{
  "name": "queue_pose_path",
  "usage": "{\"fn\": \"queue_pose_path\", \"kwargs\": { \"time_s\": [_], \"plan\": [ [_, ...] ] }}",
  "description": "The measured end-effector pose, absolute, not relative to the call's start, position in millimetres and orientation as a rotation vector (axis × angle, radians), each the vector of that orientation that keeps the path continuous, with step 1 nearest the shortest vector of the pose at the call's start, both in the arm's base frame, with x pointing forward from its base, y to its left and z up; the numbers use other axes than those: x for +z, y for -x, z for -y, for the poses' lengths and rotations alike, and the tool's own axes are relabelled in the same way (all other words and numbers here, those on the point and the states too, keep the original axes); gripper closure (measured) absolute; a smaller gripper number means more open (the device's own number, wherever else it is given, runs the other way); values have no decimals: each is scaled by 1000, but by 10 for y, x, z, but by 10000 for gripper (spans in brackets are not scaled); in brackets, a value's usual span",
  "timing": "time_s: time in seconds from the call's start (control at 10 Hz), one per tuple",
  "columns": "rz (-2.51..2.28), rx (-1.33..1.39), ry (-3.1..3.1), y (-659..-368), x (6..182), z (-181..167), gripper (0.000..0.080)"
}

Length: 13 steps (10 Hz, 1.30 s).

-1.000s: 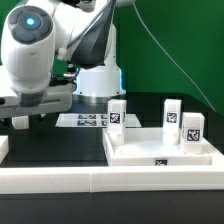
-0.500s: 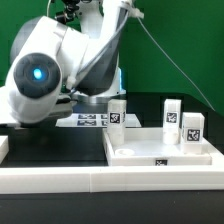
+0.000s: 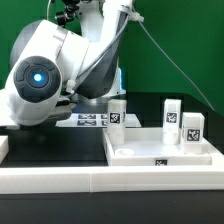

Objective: Assemble square table

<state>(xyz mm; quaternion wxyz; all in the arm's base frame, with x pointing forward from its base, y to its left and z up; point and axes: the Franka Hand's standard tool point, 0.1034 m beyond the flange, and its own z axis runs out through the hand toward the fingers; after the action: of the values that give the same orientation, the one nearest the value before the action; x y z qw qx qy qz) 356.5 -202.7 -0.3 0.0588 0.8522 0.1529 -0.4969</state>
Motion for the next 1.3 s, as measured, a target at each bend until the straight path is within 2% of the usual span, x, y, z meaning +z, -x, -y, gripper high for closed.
{"fn": "queue_pose_path", "kwargs": {
  "time_s": [0.2, 0.6, 0.8, 1.2, 1.3],
  "plan": [
    [-463, -1504, -2581, -3570, 0, 2021, 512],
    [-464, -1499, -2583, -3591, 6, 2016, 512],
    [-469, -1491, -2582, -3692, 54, 1968, 512],
    [-371, -1505, -2542, -4214, 448, 1710, 512],
    [-369, -1473, -2549, -4307, 485, 1690, 512]
  ]
}}
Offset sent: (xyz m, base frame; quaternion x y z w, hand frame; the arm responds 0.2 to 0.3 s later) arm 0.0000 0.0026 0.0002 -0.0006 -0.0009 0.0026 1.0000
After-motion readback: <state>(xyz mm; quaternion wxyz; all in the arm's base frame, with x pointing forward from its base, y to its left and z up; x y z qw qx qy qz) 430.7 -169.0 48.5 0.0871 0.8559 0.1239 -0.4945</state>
